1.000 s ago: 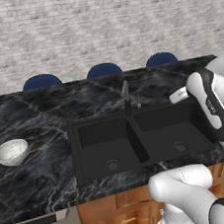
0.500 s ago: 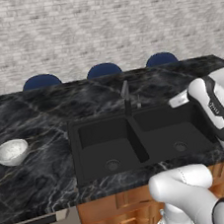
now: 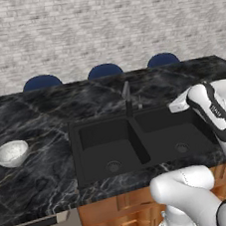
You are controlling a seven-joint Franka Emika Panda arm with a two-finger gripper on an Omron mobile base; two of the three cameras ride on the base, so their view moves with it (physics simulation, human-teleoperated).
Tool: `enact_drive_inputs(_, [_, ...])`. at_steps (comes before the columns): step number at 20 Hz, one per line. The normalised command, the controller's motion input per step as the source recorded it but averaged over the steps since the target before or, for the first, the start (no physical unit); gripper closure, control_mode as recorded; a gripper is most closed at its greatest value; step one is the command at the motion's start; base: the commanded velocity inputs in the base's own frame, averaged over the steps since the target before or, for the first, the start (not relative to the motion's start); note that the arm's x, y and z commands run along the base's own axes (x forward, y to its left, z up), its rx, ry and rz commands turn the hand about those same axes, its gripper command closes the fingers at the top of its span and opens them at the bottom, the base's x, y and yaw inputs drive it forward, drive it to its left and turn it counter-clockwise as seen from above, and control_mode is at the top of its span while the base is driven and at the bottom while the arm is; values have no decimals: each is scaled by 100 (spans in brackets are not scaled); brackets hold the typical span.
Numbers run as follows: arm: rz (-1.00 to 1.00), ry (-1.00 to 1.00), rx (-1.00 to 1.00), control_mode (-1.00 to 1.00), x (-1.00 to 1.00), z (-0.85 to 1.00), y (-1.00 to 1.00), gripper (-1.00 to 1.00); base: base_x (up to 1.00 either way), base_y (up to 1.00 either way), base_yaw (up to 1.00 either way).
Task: Rinse each bowl for a few seconds and place them down in the sink or on the counter.
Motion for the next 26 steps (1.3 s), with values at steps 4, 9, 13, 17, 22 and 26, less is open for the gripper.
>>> enact_drive_inputs(4, [2,-14,3,-100,17,-8,0,-100,0,0,0])
enact_drive_inputs(9, [1,-10,5,-100,23,-10,0,-100,0,0,0])
enact_drive_inputs(13, [3,-5,6,-100,32,-10,0,-100,0,0,0])
enact_drive_inputs(17, [8,0,5,-100,36,-9,0,-100,0,0,0])
enact_drive_inputs(22, [6,0,7,-100,36,-9,0,-100,0,0,0])
enact_drive_inputs(26, [4,0,6,-100,37,-9,0,-100,0,0,0])
